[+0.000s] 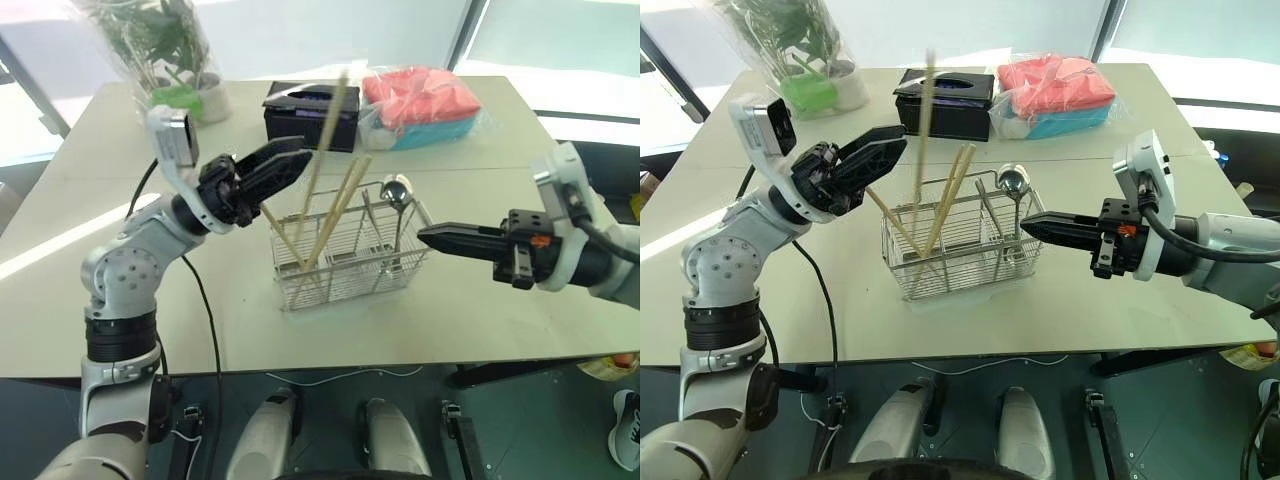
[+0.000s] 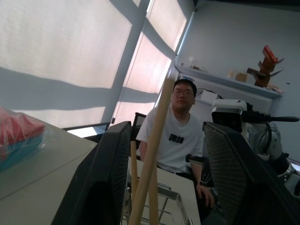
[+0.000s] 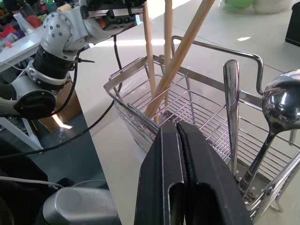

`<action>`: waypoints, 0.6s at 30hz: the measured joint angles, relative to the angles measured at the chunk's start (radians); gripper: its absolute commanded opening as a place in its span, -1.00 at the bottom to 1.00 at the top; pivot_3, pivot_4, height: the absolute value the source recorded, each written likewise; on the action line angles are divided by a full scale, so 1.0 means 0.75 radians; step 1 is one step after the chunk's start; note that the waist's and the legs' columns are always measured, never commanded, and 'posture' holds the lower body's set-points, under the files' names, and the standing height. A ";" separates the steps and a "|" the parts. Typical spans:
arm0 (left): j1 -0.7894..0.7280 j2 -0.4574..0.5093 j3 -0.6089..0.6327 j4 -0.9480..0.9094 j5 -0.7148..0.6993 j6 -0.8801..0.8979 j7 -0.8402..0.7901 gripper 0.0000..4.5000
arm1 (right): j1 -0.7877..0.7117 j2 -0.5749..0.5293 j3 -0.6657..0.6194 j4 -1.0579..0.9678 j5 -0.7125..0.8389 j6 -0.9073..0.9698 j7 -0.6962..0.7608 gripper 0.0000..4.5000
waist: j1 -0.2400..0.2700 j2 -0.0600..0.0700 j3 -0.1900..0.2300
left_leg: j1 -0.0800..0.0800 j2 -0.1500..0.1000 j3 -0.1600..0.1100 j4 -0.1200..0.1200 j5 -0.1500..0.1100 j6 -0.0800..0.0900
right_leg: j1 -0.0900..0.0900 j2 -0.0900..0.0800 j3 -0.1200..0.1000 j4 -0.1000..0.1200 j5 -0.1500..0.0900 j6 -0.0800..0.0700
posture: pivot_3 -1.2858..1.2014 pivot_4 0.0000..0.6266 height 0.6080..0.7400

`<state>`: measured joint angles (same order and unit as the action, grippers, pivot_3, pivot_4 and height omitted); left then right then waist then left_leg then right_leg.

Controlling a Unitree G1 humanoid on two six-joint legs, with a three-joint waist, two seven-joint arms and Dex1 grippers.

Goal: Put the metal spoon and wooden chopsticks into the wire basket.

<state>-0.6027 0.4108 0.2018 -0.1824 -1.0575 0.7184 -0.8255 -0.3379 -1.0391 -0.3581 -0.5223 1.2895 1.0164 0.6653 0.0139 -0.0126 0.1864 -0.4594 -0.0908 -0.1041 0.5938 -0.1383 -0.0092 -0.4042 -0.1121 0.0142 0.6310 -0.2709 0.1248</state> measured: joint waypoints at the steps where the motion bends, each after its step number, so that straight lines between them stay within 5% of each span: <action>1: 0.000 0.000 -0.003 0.000 0.002 0.000 0.001 0.60 | 0.000 0.000 0.000 0.000 0.000 0.000 0.000 -1.00 | 0.000 0.000 0.000 | 0.000 0.000 0.000 0.000 0.000 0.000 | 0.000 0.000 0.000 0.000 0.000 0.000 | 0.03 -0.52 1.00; 13: -0.096 0.009 0.072 0.044 -0.030 -0.011 0.073 0.60 | 0.000 0.000 0.000 0.001 0.000 0.000 0.001 -1.00 | -0.001 -0.001 0.001 | -0.001 0.000 0.000 0.000 0.000 0.000 | -0.002 0.000 0.000 0.000 0.000 0.000 | 0.03 -0.52 1.00; 18: -0.229 0.152 0.249 0.087 -0.136 -0.010 0.118 0.60 | 0.001 0.000 0.000 0.002 -0.001 0.000 0.009 -1.00 | -0.008 -0.001 0.001 | -0.001 0.000 -0.001 -0.001 0.000 0.000 | -0.003 0.001 0.000 0.000 0.000 0.001 | 0.03 -0.52 1.00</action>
<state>-0.7741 0.5246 0.3888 -0.1173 -1.1594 0.7106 -0.7372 -0.3369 -1.0391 -0.3581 -0.5207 1.2891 1.0165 0.6719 0.0082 -0.0131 0.1871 -0.4604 -0.0904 -0.1048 0.5927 -0.1384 -0.0091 -0.4066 -0.1113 0.0140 0.6313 -0.2709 0.1253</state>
